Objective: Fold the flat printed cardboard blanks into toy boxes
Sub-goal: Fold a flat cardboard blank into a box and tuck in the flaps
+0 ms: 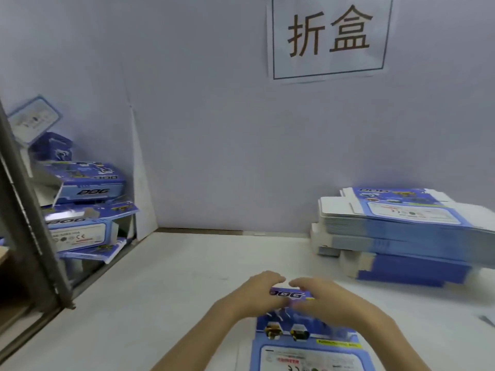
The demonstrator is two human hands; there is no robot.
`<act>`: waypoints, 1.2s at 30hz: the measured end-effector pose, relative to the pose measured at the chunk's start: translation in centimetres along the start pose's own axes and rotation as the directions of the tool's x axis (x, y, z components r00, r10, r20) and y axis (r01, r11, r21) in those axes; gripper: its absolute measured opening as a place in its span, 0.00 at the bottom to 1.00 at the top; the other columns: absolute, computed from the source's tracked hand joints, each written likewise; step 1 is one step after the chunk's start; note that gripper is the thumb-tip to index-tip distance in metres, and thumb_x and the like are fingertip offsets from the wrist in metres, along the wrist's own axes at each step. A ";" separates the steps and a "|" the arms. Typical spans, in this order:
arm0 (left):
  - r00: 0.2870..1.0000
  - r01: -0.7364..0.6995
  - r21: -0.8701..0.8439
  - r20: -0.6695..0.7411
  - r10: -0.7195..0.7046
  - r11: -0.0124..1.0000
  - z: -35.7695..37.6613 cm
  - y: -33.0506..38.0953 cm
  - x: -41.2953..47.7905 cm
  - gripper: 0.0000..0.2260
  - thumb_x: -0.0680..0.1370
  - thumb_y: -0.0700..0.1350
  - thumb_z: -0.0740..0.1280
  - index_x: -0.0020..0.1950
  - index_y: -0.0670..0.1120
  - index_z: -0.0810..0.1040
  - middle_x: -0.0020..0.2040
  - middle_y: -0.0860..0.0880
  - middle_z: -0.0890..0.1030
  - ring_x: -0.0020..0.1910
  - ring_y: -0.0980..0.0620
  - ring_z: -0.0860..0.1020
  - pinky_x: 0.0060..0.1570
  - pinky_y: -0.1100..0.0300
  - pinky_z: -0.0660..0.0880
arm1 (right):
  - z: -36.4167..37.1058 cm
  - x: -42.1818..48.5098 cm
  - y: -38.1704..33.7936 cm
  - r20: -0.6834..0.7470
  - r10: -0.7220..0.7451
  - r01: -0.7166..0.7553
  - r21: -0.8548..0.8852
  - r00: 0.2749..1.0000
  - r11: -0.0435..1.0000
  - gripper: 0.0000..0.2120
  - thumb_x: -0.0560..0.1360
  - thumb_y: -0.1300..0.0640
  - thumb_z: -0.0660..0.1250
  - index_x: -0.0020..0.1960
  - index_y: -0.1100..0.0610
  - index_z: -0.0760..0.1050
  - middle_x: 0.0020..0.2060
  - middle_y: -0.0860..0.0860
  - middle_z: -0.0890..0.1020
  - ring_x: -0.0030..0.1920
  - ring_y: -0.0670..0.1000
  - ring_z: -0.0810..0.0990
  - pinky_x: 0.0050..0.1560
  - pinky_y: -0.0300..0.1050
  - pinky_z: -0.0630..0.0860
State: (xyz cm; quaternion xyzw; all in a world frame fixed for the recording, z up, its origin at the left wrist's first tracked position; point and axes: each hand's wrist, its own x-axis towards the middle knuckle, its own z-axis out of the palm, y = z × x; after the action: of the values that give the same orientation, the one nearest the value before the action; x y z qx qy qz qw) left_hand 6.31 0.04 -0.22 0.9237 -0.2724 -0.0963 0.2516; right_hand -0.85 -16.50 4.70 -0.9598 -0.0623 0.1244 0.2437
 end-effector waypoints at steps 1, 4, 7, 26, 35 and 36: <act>0.999 -0.015 0.047 0.035 0.014 0.999 0.6 0.7 0.6 0.25 0.77 0.56 0.66 0.71 0.48 0.69 0.70 0.48 0.71 0.66 0.48 0.70 0.67 0.52 0.65 | 0.0 0.0 0.6 0.019 0.047 -0.045 -0.089 0.999 0.995 0.22 0.78 0.49 0.63 0.71 0.50 0.67 0.67 0.50 0.73 0.63 0.51 0.73 0.60 0.42 0.70; 0.992 -0.030 0.131 0.126 0.013 0.991 1.4 1.9 1.9 0.24 0.74 0.59 0.68 0.62 0.44 0.73 0.60 0.45 0.76 0.57 0.43 0.75 0.59 0.49 0.70 | -0.2 0.1 2.2 0.058 0.161 -0.148 -0.183 0.985 0.972 0.18 0.76 0.49 0.65 0.65 0.52 0.72 0.63 0.52 0.77 0.58 0.53 0.76 0.52 0.43 0.73; 0.996 -0.009 0.114 0.090 -0.002 0.993 1.5 1.8 2.6 0.28 0.71 0.58 0.73 0.65 0.44 0.73 0.60 0.45 0.73 0.57 0.46 0.74 0.58 0.52 0.74 | -0.3 0.0 2.9 0.091 0.184 -0.167 -0.168 0.979 0.971 0.14 0.75 0.49 0.65 0.59 0.51 0.75 0.57 0.52 0.79 0.48 0.51 0.76 0.38 0.37 0.70; 0.612 -0.477 -0.579 -0.759 -0.223 0.661 -9.1 5.2 -4.1 0.07 0.75 0.52 0.67 0.51 0.57 0.73 0.41 0.53 0.85 0.38 0.58 0.83 0.30 0.67 0.77 | -4.5 -4.0 -1.5 -0.805 0.053 0.561 0.457 0.590 0.690 0.29 0.79 0.56 0.64 0.73 0.39 0.56 0.63 0.42 0.77 0.58 0.46 0.80 0.50 0.48 0.81; 0.865 -0.388 -0.207 -0.418 0.277 0.898 -6.9 6.0 -5.0 0.44 0.61 0.61 0.75 0.70 0.72 0.52 0.70 0.70 0.51 0.68 0.71 0.62 0.57 0.66 0.76 | -6.3 -4.8 0.7 -0.803 0.351 0.731 0.589 0.481 0.346 0.16 0.79 0.62 0.64 0.65 0.49 0.73 0.45 0.45 0.86 0.42 0.48 0.86 0.32 0.41 0.80; 0.845 -0.410 -0.170 -0.440 0.303 0.896 -7.1 6.1 -5.2 0.45 0.61 0.61 0.75 0.70 0.72 0.52 0.71 0.69 0.51 0.68 0.70 0.62 0.56 0.65 0.77 | -6.3 -4.7 0.8 -0.795 0.364 0.723 0.598 0.485 0.344 0.17 0.79 0.61 0.65 0.66 0.49 0.72 0.46 0.47 0.86 0.42 0.48 0.86 0.32 0.41 0.80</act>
State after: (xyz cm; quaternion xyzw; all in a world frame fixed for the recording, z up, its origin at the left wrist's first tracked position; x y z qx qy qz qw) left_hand 1.45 1.35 9.21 0.8152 -0.3679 0.1099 0.4336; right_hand -3.60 -20.88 10.62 -0.5486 0.0161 -0.3859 0.7415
